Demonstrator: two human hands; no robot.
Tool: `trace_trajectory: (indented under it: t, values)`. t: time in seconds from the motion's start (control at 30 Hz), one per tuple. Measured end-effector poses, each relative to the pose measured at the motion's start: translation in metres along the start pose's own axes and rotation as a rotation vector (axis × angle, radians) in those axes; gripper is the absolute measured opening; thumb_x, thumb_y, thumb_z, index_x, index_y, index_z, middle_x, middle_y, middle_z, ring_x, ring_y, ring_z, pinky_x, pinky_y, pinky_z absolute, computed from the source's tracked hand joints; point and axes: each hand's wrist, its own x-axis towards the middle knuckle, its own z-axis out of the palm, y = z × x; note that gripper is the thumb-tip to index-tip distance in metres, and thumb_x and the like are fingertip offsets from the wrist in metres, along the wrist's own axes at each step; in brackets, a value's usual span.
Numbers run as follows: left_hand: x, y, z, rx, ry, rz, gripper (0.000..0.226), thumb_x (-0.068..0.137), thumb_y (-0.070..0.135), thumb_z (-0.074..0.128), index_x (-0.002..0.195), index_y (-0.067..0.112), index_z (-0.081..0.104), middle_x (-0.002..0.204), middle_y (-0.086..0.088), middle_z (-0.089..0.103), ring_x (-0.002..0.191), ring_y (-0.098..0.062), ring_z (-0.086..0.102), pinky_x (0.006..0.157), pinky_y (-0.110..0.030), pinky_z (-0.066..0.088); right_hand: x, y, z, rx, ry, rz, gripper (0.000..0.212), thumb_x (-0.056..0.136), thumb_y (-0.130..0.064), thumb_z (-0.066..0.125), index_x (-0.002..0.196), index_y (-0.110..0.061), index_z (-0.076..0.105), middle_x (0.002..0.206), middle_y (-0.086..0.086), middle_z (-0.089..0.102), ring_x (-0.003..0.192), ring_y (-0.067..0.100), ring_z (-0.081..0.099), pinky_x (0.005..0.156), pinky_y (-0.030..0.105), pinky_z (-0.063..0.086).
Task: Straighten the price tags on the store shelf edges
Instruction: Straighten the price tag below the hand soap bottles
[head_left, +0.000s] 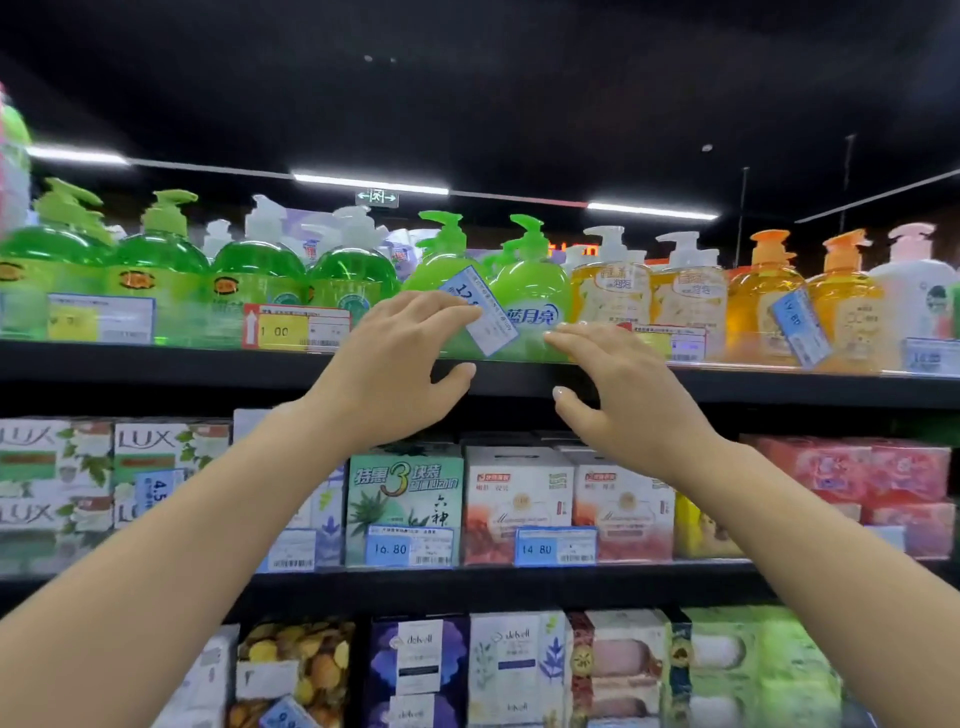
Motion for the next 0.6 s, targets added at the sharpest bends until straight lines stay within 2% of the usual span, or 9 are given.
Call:
trace_trajectory:
  t: [0.2, 0.37, 0.53, 0.6]
  values:
    - [0.015, -0.009, 0.001, 0.055, 0.031, -0.044, 0.051, 0.084, 0.030, 0.051, 0.132, 0.012, 0.053, 0.134, -0.006, 0.053, 0.125, -0.027, 0.044, 0.105, -0.037, 0.029, 0.004, 0.008, 0.013, 0.034, 0.025, -0.062, 0.054, 0.082, -0.030, 0.051, 0.133, -0.012, 0.051, 0.136, 0.007, 0.052, 0.129, 0.025, 0.040, 0.107, 0.031, 0.019]
    - [0.024, -0.018, 0.002, 0.085, -0.006, -0.062, 0.050, 0.092, 0.018, 0.054, 0.141, 0.013, 0.043, 0.143, -0.007, 0.045, 0.131, -0.027, 0.037, 0.108, -0.034, 0.024, 0.012, 0.004, 0.018, 0.039, 0.059, -0.104, 0.053, 0.083, -0.029, 0.052, 0.133, -0.011, 0.052, 0.136, 0.009, 0.052, 0.130, 0.026, 0.041, 0.108, 0.033, 0.019]
    - [0.032, -0.029, 0.005, 0.179, 0.045, 0.025, 0.046, 0.087, 0.016, 0.046, 0.133, 0.011, 0.052, 0.134, -0.007, 0.055, 0.119, -0.032, 0.051, 0.102, -0.044, 0.034, 0.020, 0.002, 0.023, 0.038, 0.068, -0.102, 0.053, 0.083, -0.031, 0.051, 0.133, -0.013, 0.052, 0.135, 0.008, 0.053, 0.130, 0.026, 0.040, 0.107, 0.030, 0.015]
    - [0.035, -0.030, 0.005, 0.201, 0.060, 0.051, 0.046, 0.085, 0.014, 0.046, 0.131, 0.012, 0.054, 0.133, -0.005, 0.056, 0.116, -0.031, 0.052, 0.100, -0.044, 0.035, 0.021, 0.002, 0.026, 0.033, 0.079, -0.103, 0.053, 0.083, -0.031, 0.052, 0.132, -0.013, 0.053, 0.134, 0.007, 0.054, 0.129, 0.026, 0.042, 0.107, 0.030, 0.016]
